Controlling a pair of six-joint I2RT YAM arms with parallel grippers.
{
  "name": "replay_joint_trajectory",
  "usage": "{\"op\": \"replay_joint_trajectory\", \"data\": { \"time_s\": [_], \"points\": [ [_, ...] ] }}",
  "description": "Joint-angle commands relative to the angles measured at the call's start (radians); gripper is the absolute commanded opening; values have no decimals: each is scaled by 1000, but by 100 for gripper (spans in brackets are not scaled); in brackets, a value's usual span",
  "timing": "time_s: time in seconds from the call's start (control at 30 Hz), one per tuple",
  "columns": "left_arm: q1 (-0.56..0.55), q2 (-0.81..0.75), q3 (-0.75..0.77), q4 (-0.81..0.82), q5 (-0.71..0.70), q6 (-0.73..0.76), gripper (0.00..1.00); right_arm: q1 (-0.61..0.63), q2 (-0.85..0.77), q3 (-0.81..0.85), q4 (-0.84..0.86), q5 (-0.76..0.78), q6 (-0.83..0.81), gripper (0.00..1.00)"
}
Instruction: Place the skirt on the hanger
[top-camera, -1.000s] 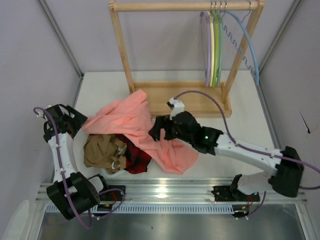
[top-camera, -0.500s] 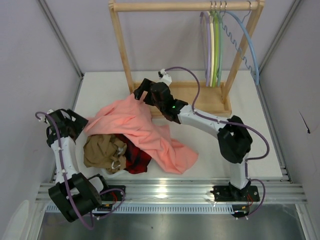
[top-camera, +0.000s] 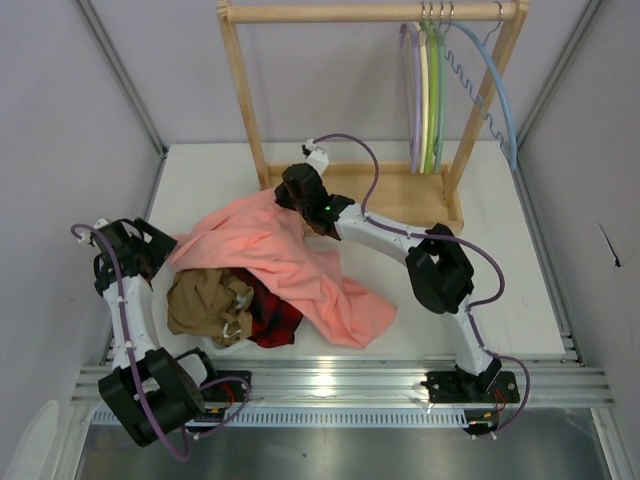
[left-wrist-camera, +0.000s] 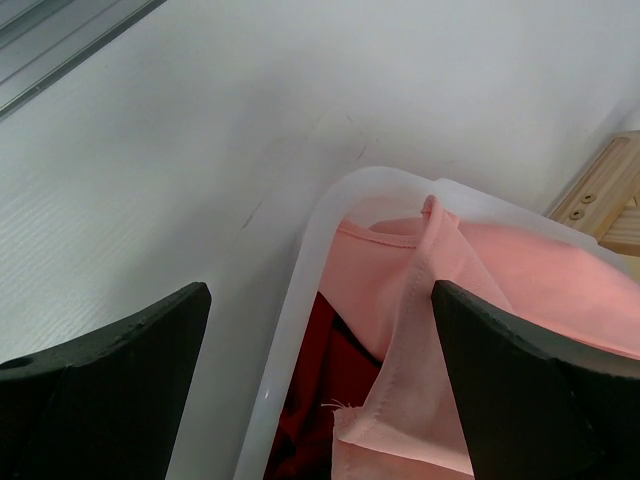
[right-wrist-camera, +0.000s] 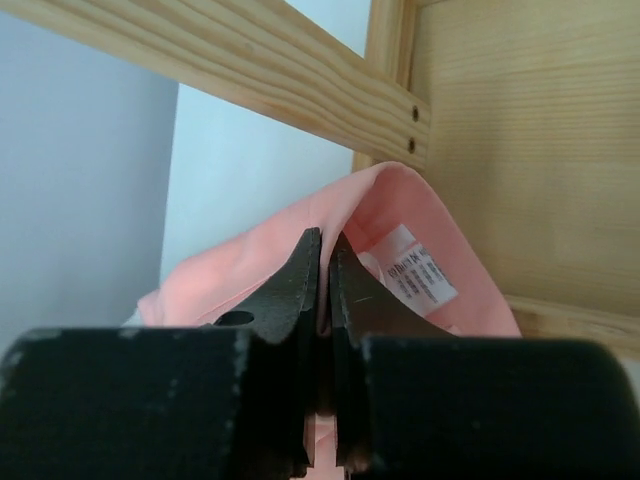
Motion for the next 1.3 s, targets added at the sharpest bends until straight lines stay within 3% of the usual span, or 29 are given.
{"op": "replay_joint_trajectory", "data": {
  "time_s": [0.0, 0.13, 0.4, 0.63, 0.8, 0.9, 1.03, 1.2, 1.27],
  "points": [
    [12, 2, 13, 18, 5, 18, 99, 32, -145, -59, 21, 99, -69, 0],
    [12, -9, 12, 21, 6, 23, 100, 78, -324, -169, 168, 139, -192, 0],
    [12, -23, 7, 37, 24, 34, 99, 121, -590, -200, 237, 97, -403, 0],
    [12, -34, 18, 44, 8, 31, 99, 129, -868, -327, 265, 132, -463, 0],
    [12, -22, 30, 93, 83, 43, 100, 129, -1020, -349, 145, 213, -549, 0],
    [10, 27, 63, 77, 55, 64, 100, 129, -1139, -410, 81, 287, -568, 0],
    [4, 103, 105, 69, 86, 100, 99, 129, -1276, -435, -123, 315, -554, 0],
    [-79, 164, 119, 77, 74, 158, 99, 130, -1382, -484, -283, 307, -499, 0],
    [-123, 192, 135, 49, -4, 178, 96, 130, -1397, -530, -307, 300, -470, 0]
  ]
}}
